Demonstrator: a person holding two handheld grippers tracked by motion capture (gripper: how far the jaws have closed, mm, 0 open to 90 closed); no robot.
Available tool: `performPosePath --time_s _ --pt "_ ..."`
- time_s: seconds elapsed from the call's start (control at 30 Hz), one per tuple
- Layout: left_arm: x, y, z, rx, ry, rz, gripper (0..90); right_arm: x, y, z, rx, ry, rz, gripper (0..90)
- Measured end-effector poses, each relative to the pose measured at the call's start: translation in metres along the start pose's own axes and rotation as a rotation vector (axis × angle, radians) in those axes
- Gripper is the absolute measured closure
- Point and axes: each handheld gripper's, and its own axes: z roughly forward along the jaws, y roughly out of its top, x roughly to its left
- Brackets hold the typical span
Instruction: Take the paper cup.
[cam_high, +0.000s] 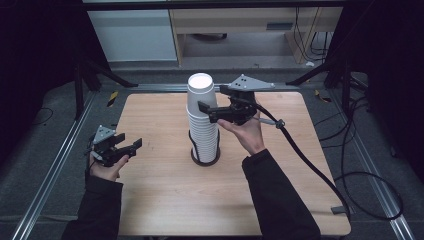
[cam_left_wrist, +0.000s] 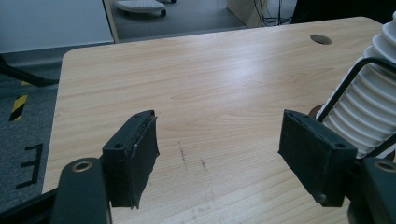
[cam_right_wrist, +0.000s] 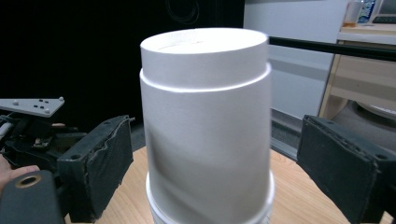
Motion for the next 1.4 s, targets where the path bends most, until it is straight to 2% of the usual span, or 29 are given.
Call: performPosePath --time_s 0.43,0.63,0.8,1.13,1.4 --pt "-0.001 -0.001 0.002 0.006 -0.001 0.004 27.1 0.000 -0.006 0.022 0.014 0.010 0.001 9.6" --pt "-0.001 -0.001 0.003 0.011 -0.002 0.009 27.1 -0.004 -0.011 0.033 0.014 0.024 0.019 9.3" --pt "-0.001 -0.001 0.003 0.012 -0.003 0.011 27.1 -0.001 -0.014 0.041 0.020 0.025 0.004 10.6" --pt "-0.002 -0.002 0.004 0.015 -0.003 0.013 27.1 0.000 -0.016 0.042 0.035 0.011 -0.017 13.6" --pt "-0.002 -0.002 0.004 0.017 -0.004 0.015 27.1 -0.001 -0.013 0.042 0.057 0.020 -0.025 14.1"
